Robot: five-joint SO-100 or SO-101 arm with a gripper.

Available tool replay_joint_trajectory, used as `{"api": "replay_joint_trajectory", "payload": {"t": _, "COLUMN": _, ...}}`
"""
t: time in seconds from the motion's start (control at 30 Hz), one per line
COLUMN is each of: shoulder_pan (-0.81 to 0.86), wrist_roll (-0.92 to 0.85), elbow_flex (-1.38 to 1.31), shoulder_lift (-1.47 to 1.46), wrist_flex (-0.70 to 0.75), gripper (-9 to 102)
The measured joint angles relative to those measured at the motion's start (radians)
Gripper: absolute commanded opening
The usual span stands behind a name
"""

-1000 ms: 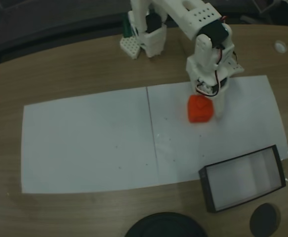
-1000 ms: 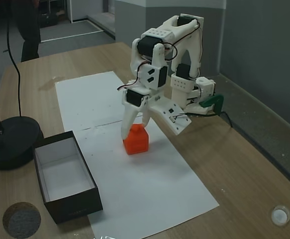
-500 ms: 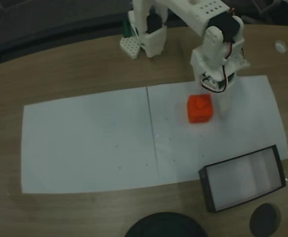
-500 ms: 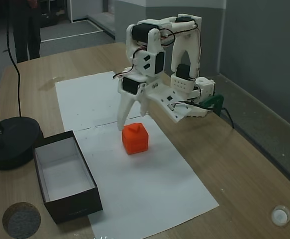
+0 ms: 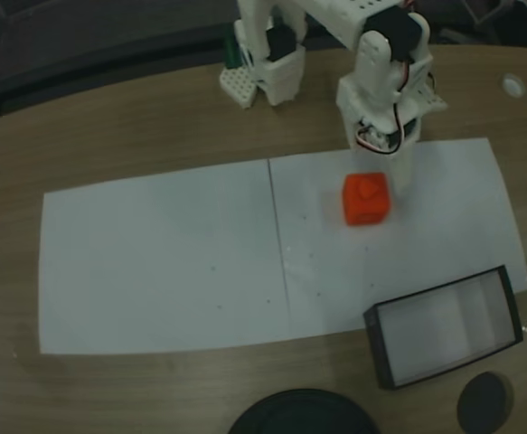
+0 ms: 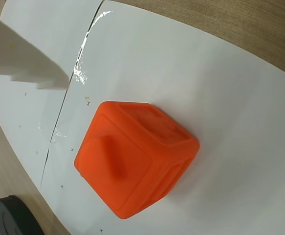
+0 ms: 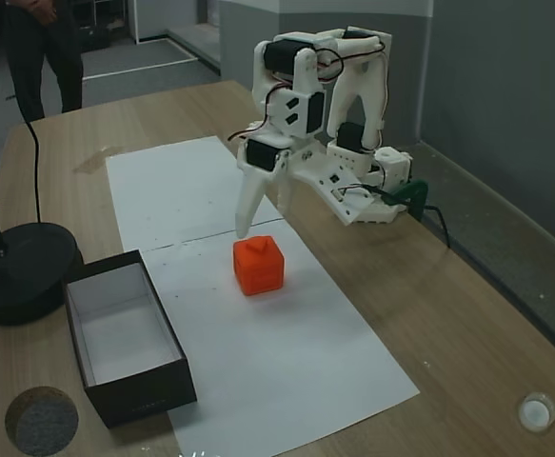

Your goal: Grab a orange square and put it in the box.

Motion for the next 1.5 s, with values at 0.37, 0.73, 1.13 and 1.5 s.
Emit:
{"api": "replay_joint_trajectory", "payload": {"t": 0.37, "shoulder_pan": 0.031, "wrist_roll": 0.0, "elbow_flex": 0.129, "shoulder_lift": 0.0, "wrist_flex": -0.117, "gripper": 34}}
{"api": "replay_joint_trajectory", "payload": {"t": 0.73, "shoulder_pan": 0.025, "wrist_roll": -0.003, "elbow_flex": 0.252, "shoulder_lift": 0.0, "wrist_flex": -0.267, "gripper": 34}}
{"api": "replay_joint_trajectory", "payload": {"t": 1.13, "shoulder_pan": 0.032, "wrist_roll": -0.003, "elbow_flex": 0.275, "shoulder_lift": -0.138, "wrist_flex": -0.382, "gripper": 33}}
{"api": "replay_joint_trajectory", "payload": {"t": 1.5, "shoulder_pan": 0.028, "wrist_roll": -0.012, "elbow_flex": 0.187, "shoulder_lift": -0.216, "wrist_flex": -0.405, "gripper": 8}}
